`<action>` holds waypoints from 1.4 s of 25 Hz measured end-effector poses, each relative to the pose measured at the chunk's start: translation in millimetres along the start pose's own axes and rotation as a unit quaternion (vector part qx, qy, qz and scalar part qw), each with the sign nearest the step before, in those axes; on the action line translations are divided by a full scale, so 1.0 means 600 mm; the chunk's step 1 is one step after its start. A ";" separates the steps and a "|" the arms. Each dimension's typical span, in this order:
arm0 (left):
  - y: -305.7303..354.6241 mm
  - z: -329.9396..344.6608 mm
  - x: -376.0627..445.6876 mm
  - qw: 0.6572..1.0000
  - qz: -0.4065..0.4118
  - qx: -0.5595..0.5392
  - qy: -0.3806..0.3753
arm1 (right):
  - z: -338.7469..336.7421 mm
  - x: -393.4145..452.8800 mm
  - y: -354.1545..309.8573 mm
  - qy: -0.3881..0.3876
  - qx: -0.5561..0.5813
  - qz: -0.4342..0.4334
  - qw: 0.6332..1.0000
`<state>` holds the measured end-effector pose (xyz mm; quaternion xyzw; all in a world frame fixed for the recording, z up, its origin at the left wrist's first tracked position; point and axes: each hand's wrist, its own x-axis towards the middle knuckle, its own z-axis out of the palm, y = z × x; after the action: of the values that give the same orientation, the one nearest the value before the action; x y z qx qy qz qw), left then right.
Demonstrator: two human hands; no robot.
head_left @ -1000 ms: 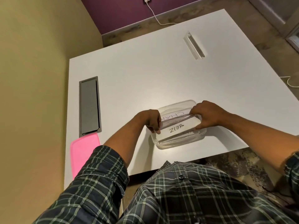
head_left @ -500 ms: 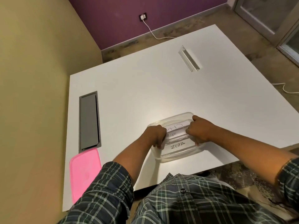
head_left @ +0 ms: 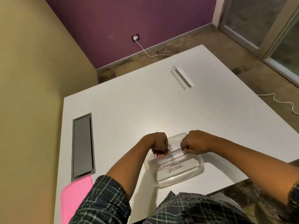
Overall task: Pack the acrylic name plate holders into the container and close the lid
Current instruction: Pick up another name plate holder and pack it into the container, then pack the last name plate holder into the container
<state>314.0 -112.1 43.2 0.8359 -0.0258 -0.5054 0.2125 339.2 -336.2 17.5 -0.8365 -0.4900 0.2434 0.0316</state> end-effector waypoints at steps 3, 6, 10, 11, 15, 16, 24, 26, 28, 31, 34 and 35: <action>0.014 -0.062 0.010 0.987 0.040 -0.100 0.118 | -0.053 0.006 0.050 0.085 0.110 0.094 0.986; 0.033 -0.117 0.049 0.965 0.067 -0.143 0.208 | -0.085 0.022 0.122 0.149 0.242 0.218 0.934; 0.060 -0.173 0.130 0.962 0.059 -0.121 0.236 | -0.093 0.068 0.230 0.191 0.266 0.353 0.876; 0.066 -0.183 0.149 0.964 0.054 -0.107 0.239 | -0.093 0.082 0.253 0.188 0.254 0.378 0.870; 0.102 -0.224 0.236 0.962 0.046 -0.087 0.254 | -0.088 0.141 0.351 0.168 0.241 0.424 0.857; 0.109 -0.231 0.256 0.960 0.048 -0.088 0.260 | -0.084 0.154 0.371 0.167 0.238 0.427 0.856; 0.130 -0.297 0.376 0.923 0.075 -0.253 0.278 | -0.070 0.252 0.456 0.180 0.082 0.378 0.905; 0.128 -0.311 0.400 0.915 0.077 -0.288 0.272 | -0.074 0.272 0.467 0.205 0.066 0.376 0.901; 0.126 -0.322 0.419 0.910 0.081 -0.317 0.255 | -0.076 0.285 0.473 0.219 0.039 0.377 0.899; 0.125 -0.333 0.435 0.909 0.076 -0.328 0.246 | -0.082 0.296 0.476 0.216 -0.013 0.368 0.904; 0.121 -0.337 0.437 0.892 0.057 -0.374 0.248 | -0.088 0.298 0.459 0.245 -0.011 0.349 0.904; 0.119 -0.339 0.434 0.884 0.048 -0.387 0.257 | -0.090 0.297 0.449 0.261 -0.007 0.343 0.902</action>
<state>627.4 -177.5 -65.7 0.7855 0.1876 -0.2322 0.5422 650.9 -316.7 -80.6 -0.9866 -0.1488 0.0091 0.0668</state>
